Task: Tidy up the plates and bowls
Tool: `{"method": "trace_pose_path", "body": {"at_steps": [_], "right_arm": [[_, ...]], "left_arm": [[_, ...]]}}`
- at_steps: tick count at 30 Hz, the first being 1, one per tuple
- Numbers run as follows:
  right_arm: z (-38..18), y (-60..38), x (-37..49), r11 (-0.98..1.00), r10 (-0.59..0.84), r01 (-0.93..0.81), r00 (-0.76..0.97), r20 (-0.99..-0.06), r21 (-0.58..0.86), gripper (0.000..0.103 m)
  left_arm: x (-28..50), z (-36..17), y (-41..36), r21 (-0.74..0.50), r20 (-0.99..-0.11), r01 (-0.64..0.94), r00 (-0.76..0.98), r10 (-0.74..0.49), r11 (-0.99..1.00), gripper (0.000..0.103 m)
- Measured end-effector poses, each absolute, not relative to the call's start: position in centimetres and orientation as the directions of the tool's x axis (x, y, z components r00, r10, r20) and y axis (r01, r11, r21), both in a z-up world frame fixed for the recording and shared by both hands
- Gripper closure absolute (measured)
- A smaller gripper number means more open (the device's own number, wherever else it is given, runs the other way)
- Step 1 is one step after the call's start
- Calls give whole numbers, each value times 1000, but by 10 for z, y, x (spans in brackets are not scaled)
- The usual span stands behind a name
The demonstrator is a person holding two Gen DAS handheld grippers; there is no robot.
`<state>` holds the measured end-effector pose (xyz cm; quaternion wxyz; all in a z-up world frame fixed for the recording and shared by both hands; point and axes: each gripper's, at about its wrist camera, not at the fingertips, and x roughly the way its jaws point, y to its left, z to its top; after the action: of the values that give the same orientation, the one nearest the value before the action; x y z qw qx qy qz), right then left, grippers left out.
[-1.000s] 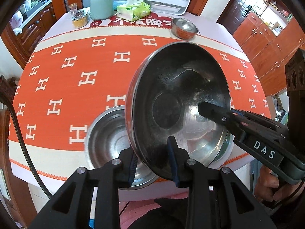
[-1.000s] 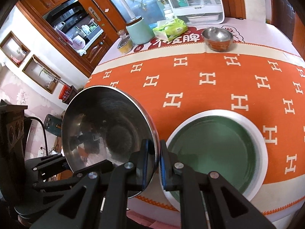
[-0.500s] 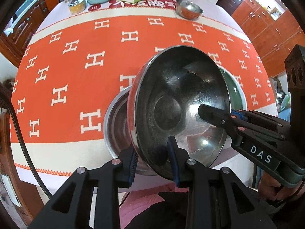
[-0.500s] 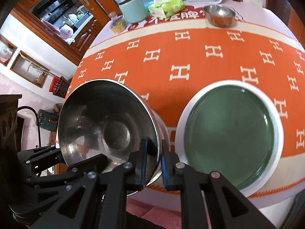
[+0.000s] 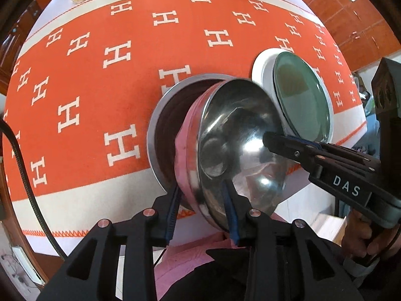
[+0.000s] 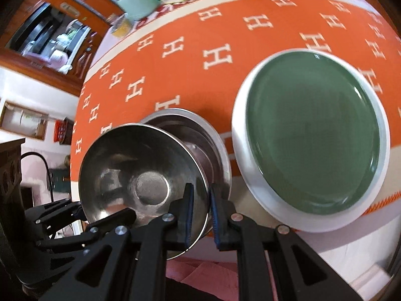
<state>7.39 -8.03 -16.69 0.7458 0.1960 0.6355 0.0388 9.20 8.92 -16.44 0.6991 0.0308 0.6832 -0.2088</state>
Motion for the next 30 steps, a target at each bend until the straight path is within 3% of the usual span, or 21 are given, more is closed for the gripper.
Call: {"method": "trace_pose_path", "body": {"at_steps": [7,11,30], "right_arm": [[-171,-79,74,910,298,237,197,-934,340,90],[-168,-82,75,904,293,256,213,-932,342,90],[-152,-105,74,890,294,268,284,-913,370,90]], "left_arm": [[100,-166,91,-219,-973,377,-14,-231,900,68],[101,-152,86,-163,-976,438,57,-209,884,58],[115,-107,88,-125,-948,438,211,-237,890,57]]}}
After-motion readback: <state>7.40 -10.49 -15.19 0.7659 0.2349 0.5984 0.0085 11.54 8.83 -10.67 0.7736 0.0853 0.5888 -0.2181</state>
